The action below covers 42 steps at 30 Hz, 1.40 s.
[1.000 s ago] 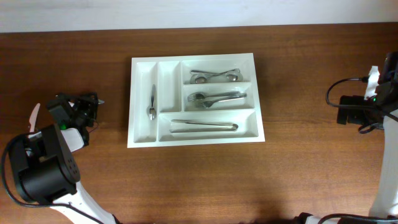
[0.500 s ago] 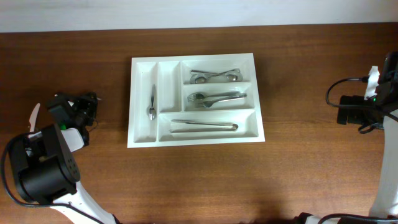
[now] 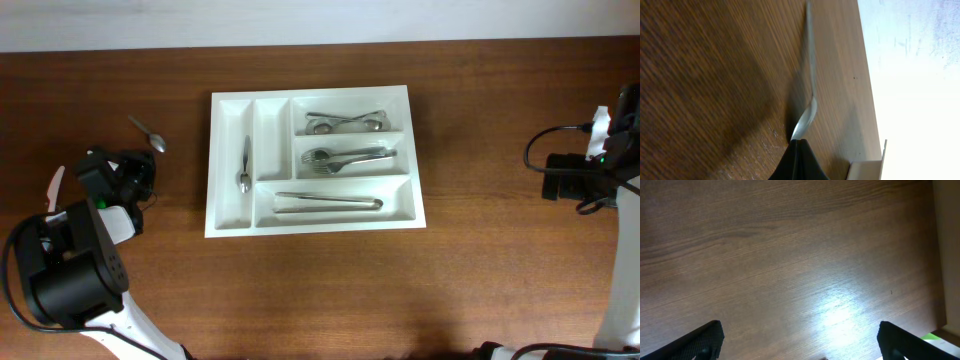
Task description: Pack container
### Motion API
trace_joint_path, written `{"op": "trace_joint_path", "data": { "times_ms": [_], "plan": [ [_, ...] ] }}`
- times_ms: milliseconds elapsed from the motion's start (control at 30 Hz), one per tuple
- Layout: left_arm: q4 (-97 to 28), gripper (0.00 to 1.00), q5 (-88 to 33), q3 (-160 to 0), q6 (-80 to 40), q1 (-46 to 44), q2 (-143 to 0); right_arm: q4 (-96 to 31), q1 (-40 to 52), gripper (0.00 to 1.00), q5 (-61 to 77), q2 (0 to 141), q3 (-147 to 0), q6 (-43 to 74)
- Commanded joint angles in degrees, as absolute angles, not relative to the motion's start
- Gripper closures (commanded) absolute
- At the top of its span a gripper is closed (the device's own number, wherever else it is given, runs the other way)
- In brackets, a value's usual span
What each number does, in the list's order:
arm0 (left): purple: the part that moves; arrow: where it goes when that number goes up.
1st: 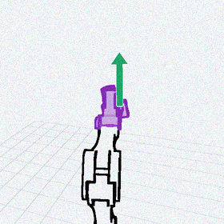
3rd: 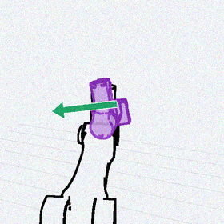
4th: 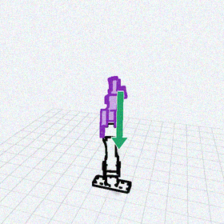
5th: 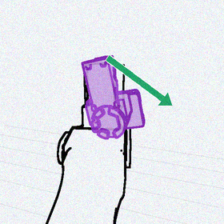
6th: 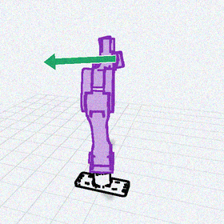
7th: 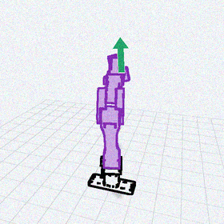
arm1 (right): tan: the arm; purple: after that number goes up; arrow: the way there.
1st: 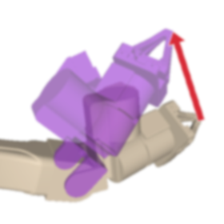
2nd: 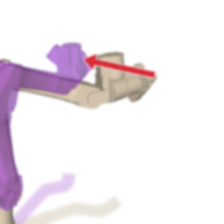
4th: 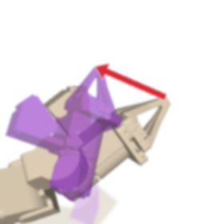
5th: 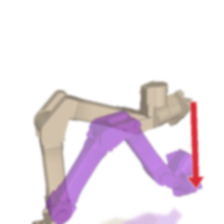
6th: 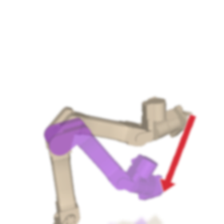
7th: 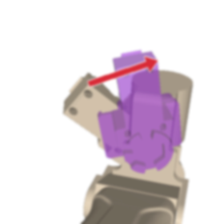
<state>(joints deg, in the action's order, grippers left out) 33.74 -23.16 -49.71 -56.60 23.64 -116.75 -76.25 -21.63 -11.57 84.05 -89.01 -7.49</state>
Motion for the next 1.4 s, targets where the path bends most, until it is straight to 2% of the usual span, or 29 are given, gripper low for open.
{"op": "trace_joint_path", "data": {
  "times_ms": [0, 267, 300, 333, 400, 433, 667, 1000, 1367],
  "plan": [
    [34.00, 0.98, -23.83, -49.82, -56.29, 24.05, -117.64, -76.23, -21.89, 0.01, -12.49, 82.98, -89.03, -7.01],
    [34.02, 0.98, -23.77, -49.82, -56.27, 24.18, -117.64, -76.23, -21.89, 0.01, -12.49, 82.98, -89.03, -6.98],
    [34.02, 0.87, -23.68, -49.82, -56.27, 24.23, -117.64, -76.23, -21.89, 0.01, -12.49, 82.98, -89.03, -6.98],
    [34.06, 0.66, -23.55, -49.82, -56.27, 24.23, -117.64, -76.23, -21.89, 0.01, -12.49, 82.98, -89.03, -6.98],
    [34.06, 0.30, -23.35, -49.95, -56.16, 24.34, -117.64, -76.23, -21.89, 0.01, -12.49, 82.98, -89.03, -6.98],
    [34.06, 0.22, -23.38, -50.09, -55.77, 24.34, -117.64, -76.23, -21.89, 0.01, -12.49, 82.98, -89.03, -7.01],
    [33.91, 0.21, -28.75, -52.27, -46.83, 24.32, -117.64, -76.23, -21.89, 0.01, -12.49, 82.98, -89.03, -7.01],
    [33.82, 0.21, -37.43, -58.78, -40.21, 24.21, -117.64, -76.23, -21.89, 0.01, -12.49, 82.98, -89.03, -7.01],
    [25.58, 0.25, -35.16, -61.08, -35.81, 23.55, -117.64, -76.23, -21.89, 0.01, -12.49, 82.98, -89.03, -7.01]
  ]
}}
